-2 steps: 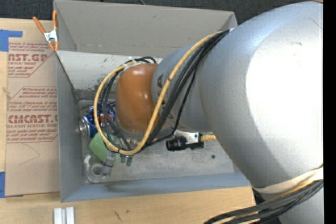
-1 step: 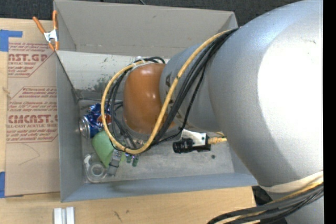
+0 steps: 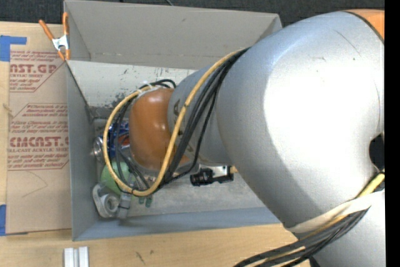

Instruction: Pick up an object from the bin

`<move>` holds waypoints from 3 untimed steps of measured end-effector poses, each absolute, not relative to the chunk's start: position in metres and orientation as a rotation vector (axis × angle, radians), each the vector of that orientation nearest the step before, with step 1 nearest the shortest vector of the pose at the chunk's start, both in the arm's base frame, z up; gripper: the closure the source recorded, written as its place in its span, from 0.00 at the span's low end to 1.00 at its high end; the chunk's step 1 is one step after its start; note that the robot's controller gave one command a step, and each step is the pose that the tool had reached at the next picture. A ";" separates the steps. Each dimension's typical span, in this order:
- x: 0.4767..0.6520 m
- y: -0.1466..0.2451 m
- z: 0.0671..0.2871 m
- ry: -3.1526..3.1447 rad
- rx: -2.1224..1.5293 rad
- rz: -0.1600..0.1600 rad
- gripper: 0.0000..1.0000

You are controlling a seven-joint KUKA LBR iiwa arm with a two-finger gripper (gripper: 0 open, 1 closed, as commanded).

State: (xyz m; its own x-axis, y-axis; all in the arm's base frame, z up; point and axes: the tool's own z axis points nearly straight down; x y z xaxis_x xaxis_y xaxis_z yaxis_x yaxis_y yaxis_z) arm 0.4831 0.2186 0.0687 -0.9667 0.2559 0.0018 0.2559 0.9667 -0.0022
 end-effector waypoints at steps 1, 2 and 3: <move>0.483 0.218 0.069 -3.113 -0.406 0.003 0.00; 0.484 0.218 0.069 -3.113 -0.407 0.002 1.00; 0.484 0.218 0.105 -3.117 -0.407 -0.003 1.00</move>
Offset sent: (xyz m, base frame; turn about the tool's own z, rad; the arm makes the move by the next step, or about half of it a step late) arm 0.0000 0.0000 0.0000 0.0000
